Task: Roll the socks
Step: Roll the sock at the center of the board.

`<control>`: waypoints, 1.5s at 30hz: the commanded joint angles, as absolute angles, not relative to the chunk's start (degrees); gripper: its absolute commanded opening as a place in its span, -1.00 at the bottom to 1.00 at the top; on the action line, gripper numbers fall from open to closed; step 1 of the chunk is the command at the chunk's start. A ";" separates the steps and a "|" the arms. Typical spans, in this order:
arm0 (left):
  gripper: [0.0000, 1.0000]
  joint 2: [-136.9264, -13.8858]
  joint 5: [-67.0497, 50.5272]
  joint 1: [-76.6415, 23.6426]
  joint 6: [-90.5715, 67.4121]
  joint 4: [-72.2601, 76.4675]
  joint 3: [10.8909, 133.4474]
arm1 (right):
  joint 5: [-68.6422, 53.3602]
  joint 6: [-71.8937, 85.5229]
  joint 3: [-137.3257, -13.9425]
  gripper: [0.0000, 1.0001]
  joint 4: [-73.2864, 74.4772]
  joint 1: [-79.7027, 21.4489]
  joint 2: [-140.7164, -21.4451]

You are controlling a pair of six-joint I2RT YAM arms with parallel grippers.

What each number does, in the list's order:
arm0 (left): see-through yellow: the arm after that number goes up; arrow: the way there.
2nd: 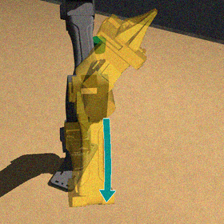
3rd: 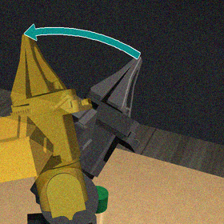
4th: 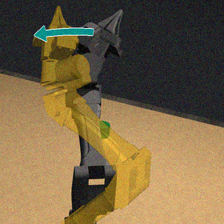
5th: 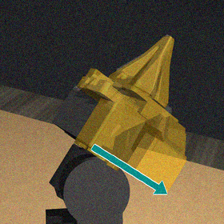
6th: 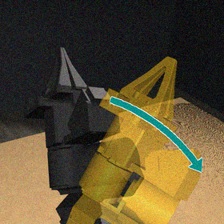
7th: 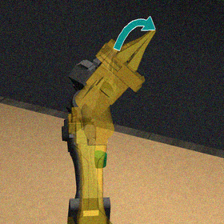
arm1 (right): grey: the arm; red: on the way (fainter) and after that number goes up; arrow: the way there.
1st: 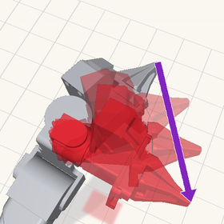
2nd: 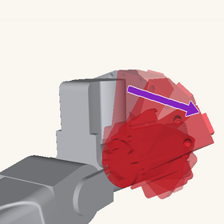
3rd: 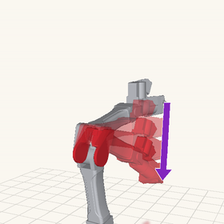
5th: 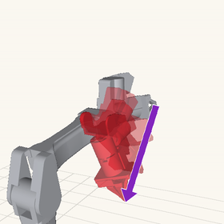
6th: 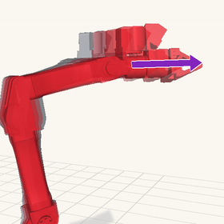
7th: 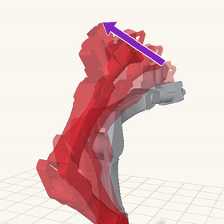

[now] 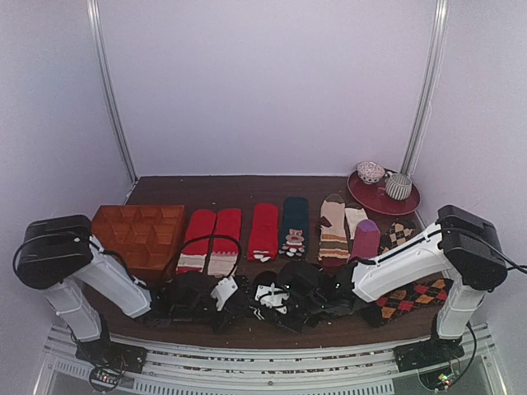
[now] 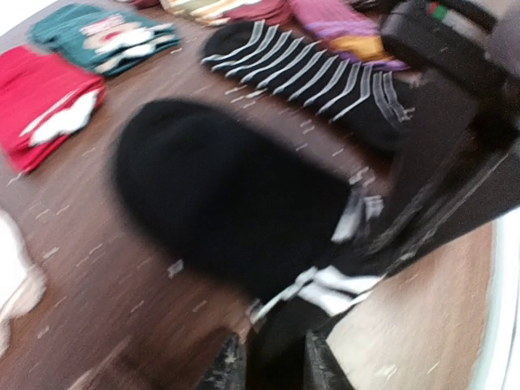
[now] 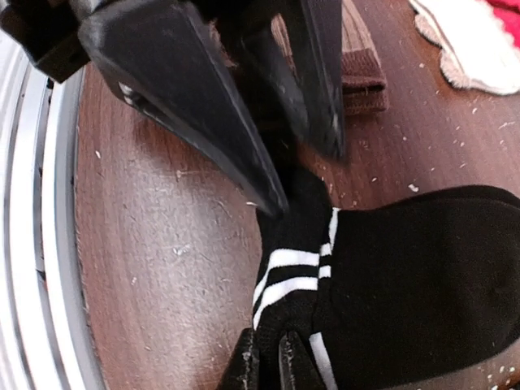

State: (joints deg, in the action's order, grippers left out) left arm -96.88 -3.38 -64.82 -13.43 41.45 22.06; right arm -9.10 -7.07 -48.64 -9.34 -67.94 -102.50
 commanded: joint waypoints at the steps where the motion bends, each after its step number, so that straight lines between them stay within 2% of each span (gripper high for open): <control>1: -0.26 -90.74 -0.37 -68.32 -4.48 32.47 18.96 | -12.55 7.91 -52.52 -0.89 10.75 -64.57 -106.59; 6: -0.23 -85.92 0.03 -69.77 0.50 34.57 17.93 | -19.54 13.83 -53.51 -0.89 15.21 -61.58 -107.35; 16: -0.15 -85.35 2.46 -71.81 8.72 39.41 19.51 | -28.70 16.54 -52.56 -0.89 15.16 -56.69 -109.02; 28: -0.11 -96.36 2.93 -71.76 16.35 44.15 27.10 | -33.90 17.70 -51.96 -0.88 15.81 -56.02 -109.99; 39: -0.29 -101.69 1.95 -71.72 13.51 45.37 28.26 | -33.83 17.49 -51.22 -0.88 15.74 -55.92 -109.95; 45: -0.58 -103.69 1.47 -71.48 12.65 45.18 29.48 | -34.25 17.50 -51.05 -0.88 15.48 -55.97 -110.12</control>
State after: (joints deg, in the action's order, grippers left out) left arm -102.10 2.15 -71.61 13.74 42.63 27.90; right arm -35.97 16.99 -54.76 4.38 -55.51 -106.41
